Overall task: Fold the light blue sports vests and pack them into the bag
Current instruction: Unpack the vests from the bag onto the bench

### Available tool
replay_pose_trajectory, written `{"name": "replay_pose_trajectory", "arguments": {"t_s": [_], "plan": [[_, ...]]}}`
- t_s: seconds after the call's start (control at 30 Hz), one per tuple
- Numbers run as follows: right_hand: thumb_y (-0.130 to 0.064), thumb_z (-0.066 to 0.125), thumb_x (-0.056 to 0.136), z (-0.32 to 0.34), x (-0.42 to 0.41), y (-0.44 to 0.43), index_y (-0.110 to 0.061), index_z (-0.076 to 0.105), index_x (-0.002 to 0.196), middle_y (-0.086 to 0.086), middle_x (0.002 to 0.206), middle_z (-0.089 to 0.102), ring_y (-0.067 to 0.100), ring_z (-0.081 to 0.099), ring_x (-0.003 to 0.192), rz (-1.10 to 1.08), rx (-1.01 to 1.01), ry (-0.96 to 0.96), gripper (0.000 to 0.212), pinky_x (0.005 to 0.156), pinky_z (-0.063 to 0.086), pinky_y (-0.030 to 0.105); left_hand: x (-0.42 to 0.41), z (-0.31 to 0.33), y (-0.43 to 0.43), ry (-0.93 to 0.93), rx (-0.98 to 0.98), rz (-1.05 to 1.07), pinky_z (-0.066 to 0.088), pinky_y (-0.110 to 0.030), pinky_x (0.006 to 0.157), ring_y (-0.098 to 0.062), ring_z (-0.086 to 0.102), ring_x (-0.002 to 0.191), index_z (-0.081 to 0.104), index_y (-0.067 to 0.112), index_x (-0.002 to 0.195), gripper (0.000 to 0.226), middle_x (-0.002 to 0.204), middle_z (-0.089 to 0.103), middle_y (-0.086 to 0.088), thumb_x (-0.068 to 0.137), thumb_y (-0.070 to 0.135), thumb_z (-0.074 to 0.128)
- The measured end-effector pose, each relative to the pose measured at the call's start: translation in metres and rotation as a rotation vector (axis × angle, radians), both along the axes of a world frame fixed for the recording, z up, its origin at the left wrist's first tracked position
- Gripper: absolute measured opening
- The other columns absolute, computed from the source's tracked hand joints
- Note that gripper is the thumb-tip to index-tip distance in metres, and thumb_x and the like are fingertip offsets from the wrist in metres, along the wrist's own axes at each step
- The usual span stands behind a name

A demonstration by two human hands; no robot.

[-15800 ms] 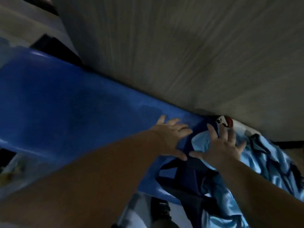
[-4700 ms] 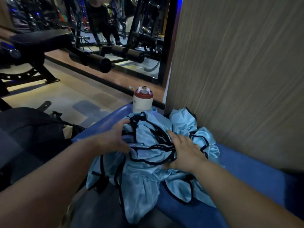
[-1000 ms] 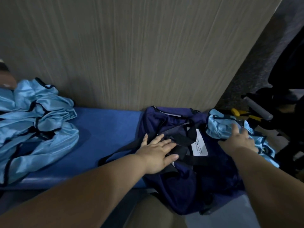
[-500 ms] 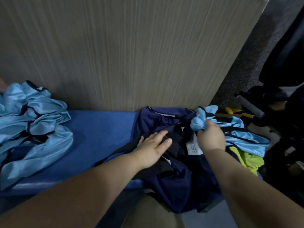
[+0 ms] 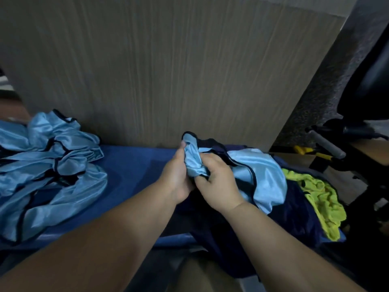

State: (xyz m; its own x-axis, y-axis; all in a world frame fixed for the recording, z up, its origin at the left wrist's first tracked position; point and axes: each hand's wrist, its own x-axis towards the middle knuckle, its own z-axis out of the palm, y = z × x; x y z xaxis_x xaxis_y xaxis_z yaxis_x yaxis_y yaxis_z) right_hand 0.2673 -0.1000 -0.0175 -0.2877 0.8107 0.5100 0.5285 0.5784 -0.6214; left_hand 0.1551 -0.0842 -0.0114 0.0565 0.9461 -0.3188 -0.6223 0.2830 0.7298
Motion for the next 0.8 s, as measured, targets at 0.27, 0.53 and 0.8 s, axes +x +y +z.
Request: {"name": "replay_pose_trajectory", "arguments": {"t_s": [0.27, 0.53, 0.8], "plan": [[-0.084, 0.051, 0.051, -0.014, 0.029, 0.006, -0.043, 0.024, 0.15, -0.001, 0.156, 0.025, 0.021, 0.019, 0.145, -0.446, -0.177, -0.215, 0.111, 0.117, 0.019, 0.051, -0.045, -0.003, -0.005, 0.35, 0.023, 0.185, 0.058, -0.04, 0.082, -0.024, 0.067, 0.098, 0.042, 0.023, 0.144, 0.052, 0.12, 0.064, -0.007, 0.095, 0.005, 0.05], [-0.028, 0.074, 0.073, -0.021, 0.012, 0.023, -0.019, 0.052, 0.14, 0.007, 0.126, 0.063, 0.025, 0.057, 0.114, -0.389, -0.627, -0.181, 0.071, 0.088, 0.041, 0.029, -0.054, -0.009, -0.027, 0.753, 0.055, -0.067, 0.047, -0.034, 0.101, -0.017, 0.059, 0.111, 0.053, 0.018, 0.133, 0.04, 0.127, 0.062, -0.002, 0.098, 0.038, 0.048], [-0.009, 0.066, 0.085, 0.019, -0.076, -0.003, -0.032, 0.069, 0.083, -0.012, 0.078, 0.07, 0.012, 0.063, 0.076, -0.102, -0.33, 0.197, 0.023, 0.07, 0.047, 0.027, -0.085, 0.0, -0.041, 0.514, 0.097, -0.071, 0.042, -0.029, 0.104, -0.005, 0.049, 0.122, 0.014, 0.028, 0.154, 0.131, 0.139, 0.048, 0.012, 0.049, 0.088, 0.062]]}}
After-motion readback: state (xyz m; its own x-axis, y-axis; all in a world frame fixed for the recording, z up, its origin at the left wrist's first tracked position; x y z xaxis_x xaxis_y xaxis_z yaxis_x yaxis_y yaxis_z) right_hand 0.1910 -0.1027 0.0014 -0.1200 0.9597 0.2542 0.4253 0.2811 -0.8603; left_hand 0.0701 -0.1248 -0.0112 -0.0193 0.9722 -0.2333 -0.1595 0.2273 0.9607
